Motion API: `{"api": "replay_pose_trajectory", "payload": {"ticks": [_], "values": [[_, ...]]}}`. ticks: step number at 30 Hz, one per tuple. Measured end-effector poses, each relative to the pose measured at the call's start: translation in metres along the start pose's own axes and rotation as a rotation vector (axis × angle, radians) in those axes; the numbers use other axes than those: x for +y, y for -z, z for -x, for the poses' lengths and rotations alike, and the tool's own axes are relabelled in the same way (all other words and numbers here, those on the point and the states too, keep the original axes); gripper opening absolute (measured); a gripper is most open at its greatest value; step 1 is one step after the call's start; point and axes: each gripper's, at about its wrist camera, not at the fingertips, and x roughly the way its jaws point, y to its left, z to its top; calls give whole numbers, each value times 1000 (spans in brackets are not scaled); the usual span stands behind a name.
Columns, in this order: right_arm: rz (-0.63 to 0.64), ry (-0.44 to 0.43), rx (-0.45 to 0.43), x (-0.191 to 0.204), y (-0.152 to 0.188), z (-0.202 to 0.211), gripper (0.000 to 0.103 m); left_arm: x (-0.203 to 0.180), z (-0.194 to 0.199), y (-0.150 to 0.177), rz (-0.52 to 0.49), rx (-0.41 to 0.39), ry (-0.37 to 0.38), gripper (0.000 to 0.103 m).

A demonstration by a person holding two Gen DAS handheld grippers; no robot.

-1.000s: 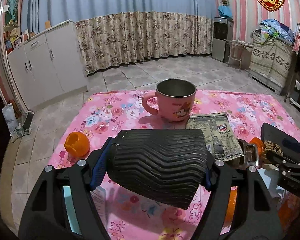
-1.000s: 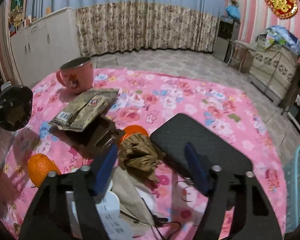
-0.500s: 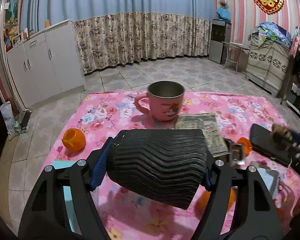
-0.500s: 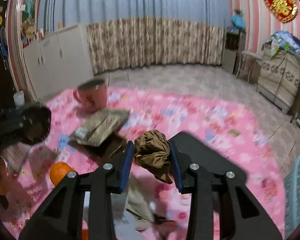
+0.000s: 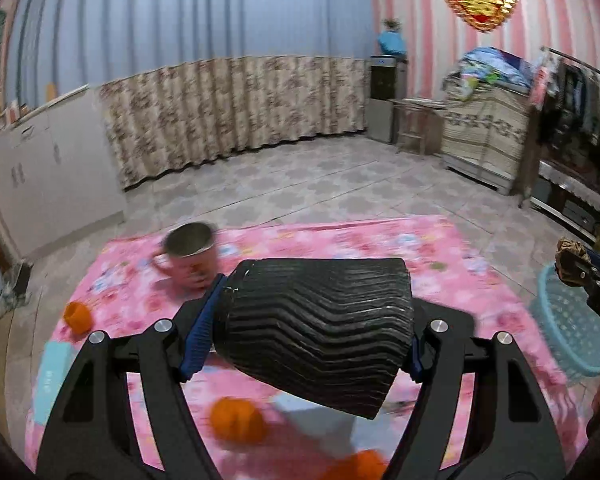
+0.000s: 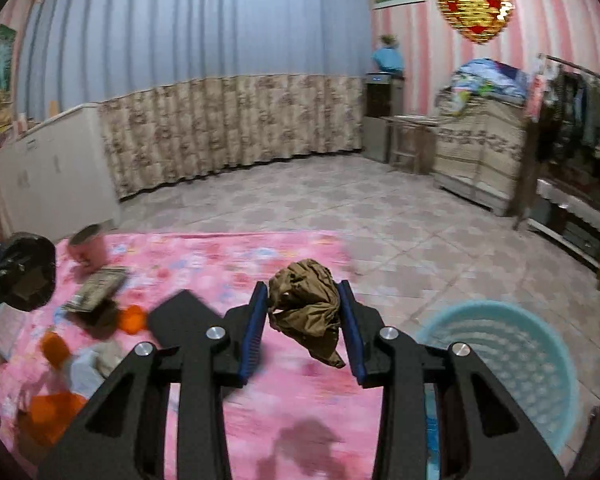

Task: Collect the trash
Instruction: 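Carry both items to the teal basket while the left tool drops the cylinder inside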

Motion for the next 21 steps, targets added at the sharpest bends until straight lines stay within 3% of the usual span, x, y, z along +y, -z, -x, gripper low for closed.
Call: {"api": "replay_pose_trajectory", "payload": {"ticks": [11,21], "values": [[-146,164,41,-134,26,22,36,-153,-11,-1,-101,43,193,71],[-243,210,56,-185,47,24,36,-283,-32,22,-223,79,316,72]]}}
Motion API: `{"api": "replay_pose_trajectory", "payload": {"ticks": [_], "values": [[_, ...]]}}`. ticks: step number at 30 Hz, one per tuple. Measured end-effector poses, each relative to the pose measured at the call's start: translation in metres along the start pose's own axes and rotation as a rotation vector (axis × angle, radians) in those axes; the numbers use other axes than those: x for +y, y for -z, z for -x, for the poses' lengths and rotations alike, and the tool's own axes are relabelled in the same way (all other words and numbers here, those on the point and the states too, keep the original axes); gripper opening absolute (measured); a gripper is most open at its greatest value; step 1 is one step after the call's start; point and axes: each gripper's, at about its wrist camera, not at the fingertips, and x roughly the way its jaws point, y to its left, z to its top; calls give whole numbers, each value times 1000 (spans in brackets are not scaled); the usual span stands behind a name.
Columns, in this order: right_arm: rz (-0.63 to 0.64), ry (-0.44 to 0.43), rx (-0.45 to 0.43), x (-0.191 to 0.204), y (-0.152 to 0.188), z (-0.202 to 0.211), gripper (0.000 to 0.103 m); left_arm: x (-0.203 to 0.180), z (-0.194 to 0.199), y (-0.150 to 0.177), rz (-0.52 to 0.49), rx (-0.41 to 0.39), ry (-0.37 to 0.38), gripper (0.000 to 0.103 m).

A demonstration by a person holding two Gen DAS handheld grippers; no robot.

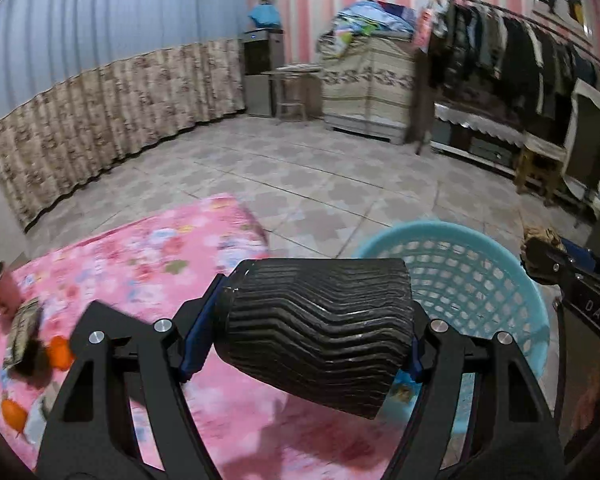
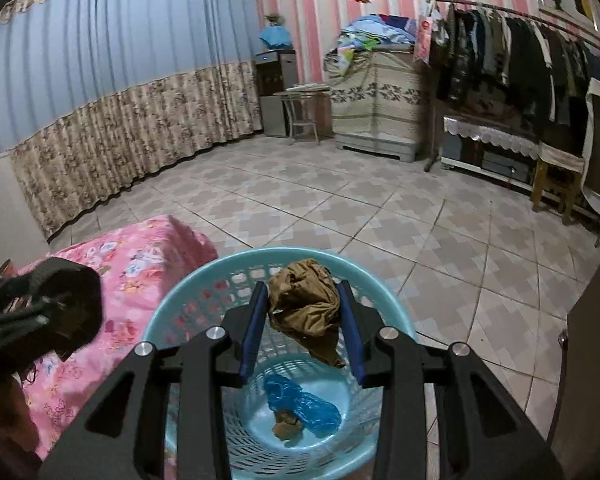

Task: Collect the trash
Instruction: 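Carry both items to the teal basket while the left tool drops the cylinder inside, then open the right tool to drop the brown cloth into the basket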

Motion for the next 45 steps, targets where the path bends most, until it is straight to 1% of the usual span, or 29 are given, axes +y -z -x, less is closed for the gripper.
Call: {"api": "replay_pose_trajectory", "payload": {"ticks": [4,7,8,10,11,12,15,20,27,31,32,33,34,35,39,45], "values": [[-22,23,4,-14,1,-2,36,-29,-13,-5,-27,6,47,72],[-57,26,5,-24,2,-3,36,-37,-18,-11,-46,1,68,73],[-65,25,4,-27,2,-2,36,-40,-20,-13,-55,4,74,75],[-72,22,6,-30,4,-2,36,-42,-19,-16,-53,-7,94,91],[-70,23,6,-30,5,-1,36,-42,-17,-17,-46,-23,95,93],[-66,24,6,-30,5,-2,36,-41,-14,-19,-45,-40,91,94],[-59,24,9,-29,8,-3,36,-36,-13,-21,-51,-49,67,94],[-44,22,17,-19,11,-6,36,-9,-8,-23,0,-45,45,97],[-25,14,65,1,14,-25,37,33,1,-16,41,-45,-41,98],[-16,16,57,18,12,-28,39,56,5,-8,55,-28,-84,98],[-19,19,53,19,11,-28,40,59,6,-7,60,-26,-88,98],[-24,15,45,22,10,-28,52,65,8,-6,67,-25,-93,98],[-28,12,38,22,9,-27,72,71,11,-4,76,-26,-101,98],[-30,18,29,24,8,-27,79,77,14,-3,82,-27,-107,98],[-11,26,35,32,6,-28,80,96,28,0,98,-34,-129,98],[-7,26,33,37,5,-27,80,129,59,7,116,-60,-181,98]]}}
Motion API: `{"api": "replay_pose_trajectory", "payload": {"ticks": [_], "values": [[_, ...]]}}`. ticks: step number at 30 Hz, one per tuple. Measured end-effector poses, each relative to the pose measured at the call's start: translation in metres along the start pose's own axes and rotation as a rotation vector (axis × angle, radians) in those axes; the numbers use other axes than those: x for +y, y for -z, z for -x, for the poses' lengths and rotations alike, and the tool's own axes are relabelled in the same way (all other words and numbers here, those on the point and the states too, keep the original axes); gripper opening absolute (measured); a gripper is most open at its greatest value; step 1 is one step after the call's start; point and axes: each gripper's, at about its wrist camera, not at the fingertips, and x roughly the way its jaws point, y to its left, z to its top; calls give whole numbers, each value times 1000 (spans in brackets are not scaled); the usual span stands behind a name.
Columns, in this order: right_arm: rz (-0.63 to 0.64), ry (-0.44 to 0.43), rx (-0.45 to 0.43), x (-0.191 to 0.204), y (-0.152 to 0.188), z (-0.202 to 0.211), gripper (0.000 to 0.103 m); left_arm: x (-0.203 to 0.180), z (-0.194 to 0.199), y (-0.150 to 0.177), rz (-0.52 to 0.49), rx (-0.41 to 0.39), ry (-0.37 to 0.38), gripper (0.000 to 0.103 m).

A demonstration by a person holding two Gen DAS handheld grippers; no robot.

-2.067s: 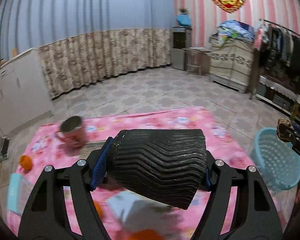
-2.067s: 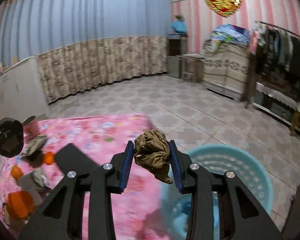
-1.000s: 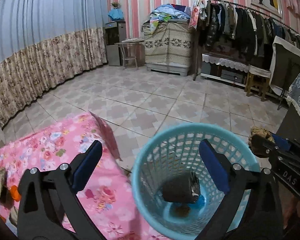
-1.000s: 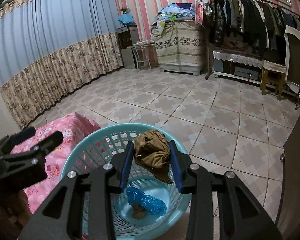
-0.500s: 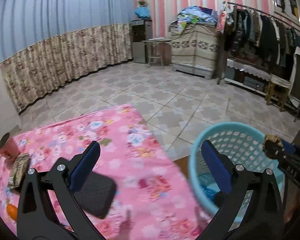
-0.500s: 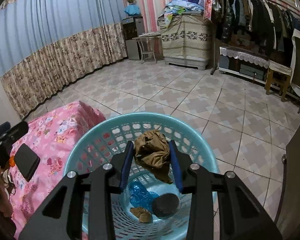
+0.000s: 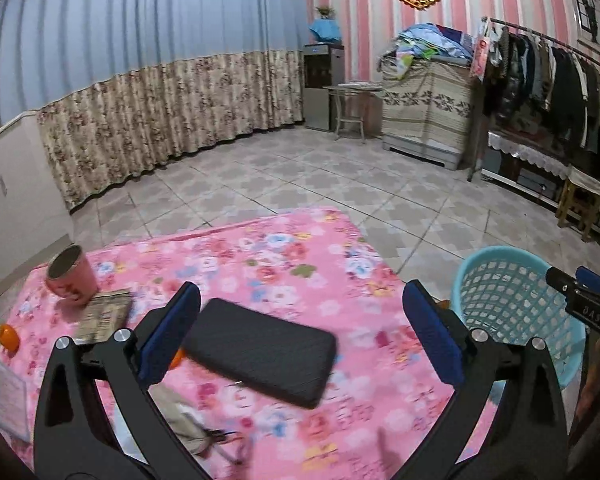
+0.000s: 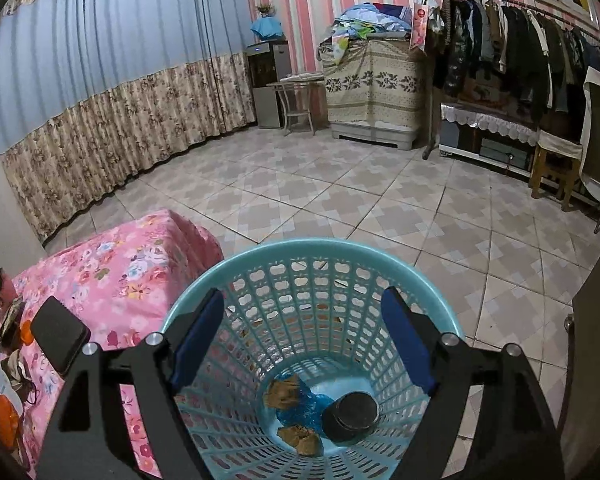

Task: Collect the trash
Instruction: 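Open the right tool to drop the brown cloth into the basket, then move the left tool back to the bed and onto the orange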

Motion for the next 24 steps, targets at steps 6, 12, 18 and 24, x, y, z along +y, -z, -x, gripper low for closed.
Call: {"api": "replay_pose_trajectory", "payload": {"ticks": [6,12,18,24], "values": [[46,-3,-18,25,6,11,81,41,18,12,34,-6,-46,98],[82,-40,-33,63,18,30,85,88,32,33,55,10,-108,98],[65,-106,-51,103,32,43,85,139,43,56,78,25,-170,98],[97,-140,-82,148,46,57,93,186,43,84,126,76,-191,98]]}}
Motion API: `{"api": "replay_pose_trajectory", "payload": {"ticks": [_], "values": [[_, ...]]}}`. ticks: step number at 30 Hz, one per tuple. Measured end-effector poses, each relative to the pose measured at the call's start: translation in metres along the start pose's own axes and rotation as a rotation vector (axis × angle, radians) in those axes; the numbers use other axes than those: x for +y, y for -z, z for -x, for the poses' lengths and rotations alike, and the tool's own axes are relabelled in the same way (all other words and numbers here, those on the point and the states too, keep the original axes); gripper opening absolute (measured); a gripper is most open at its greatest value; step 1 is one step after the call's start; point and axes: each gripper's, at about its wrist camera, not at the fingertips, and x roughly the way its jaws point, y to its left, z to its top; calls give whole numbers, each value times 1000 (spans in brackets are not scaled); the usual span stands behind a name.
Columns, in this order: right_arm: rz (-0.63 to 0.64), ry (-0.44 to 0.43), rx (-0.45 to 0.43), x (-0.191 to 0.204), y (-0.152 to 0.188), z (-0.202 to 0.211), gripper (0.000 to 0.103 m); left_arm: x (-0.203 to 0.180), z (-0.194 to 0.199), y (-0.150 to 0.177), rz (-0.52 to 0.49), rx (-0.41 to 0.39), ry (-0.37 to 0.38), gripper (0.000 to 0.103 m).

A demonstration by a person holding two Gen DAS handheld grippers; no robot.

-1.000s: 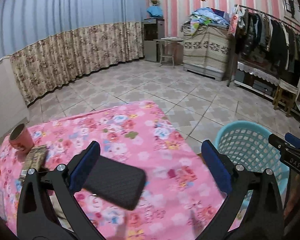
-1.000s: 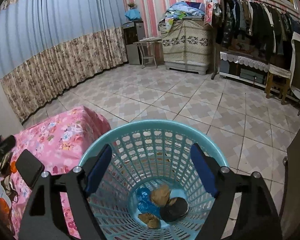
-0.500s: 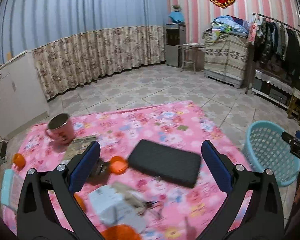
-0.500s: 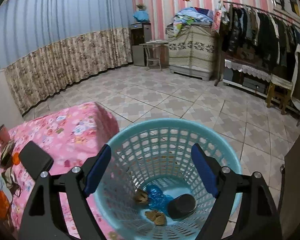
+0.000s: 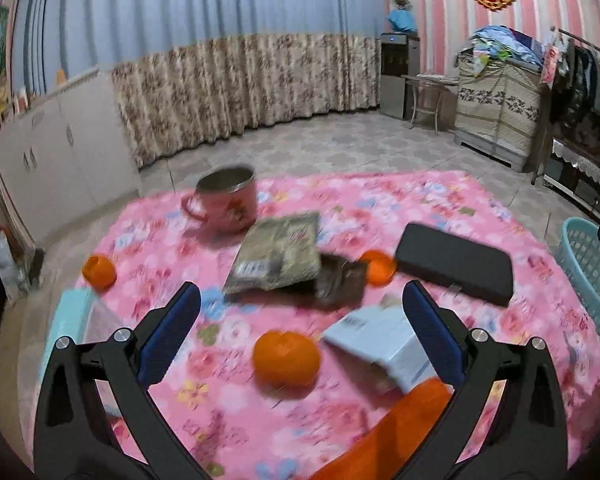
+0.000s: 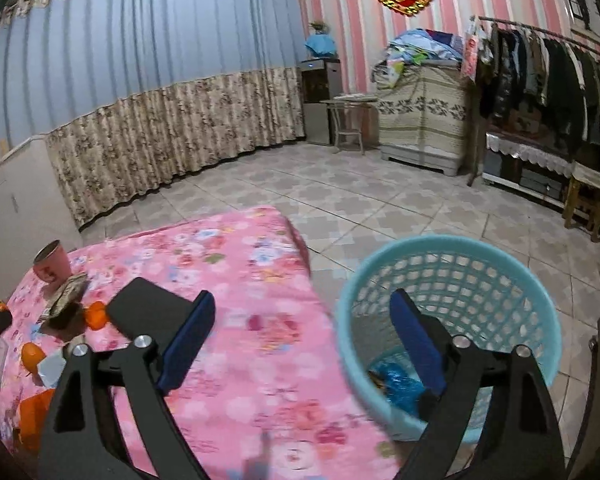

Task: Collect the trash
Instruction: 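Move the left tool back to the bed and onto the orange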

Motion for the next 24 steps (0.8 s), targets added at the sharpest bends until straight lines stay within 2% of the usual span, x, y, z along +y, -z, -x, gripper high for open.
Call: {"api": "replay_pose_trajectory", "payload": {"ticks": [6,11,16,22,24], "values": [[48,-16,8,33,12,6,94,33,-12,27,-1,30,-31,98],[128,-74,24,63,26,12,97,45,-18,39,21,48,8,98],[206,-87,26,88,41,26,99,45,-19,41,15,42,39,98],[224,-85,9,102,52,41,99,41,-37,45,10,101,77,98],[246,-101,12,106,56,44,99,41,-43,43,20,124,111,97]]}}
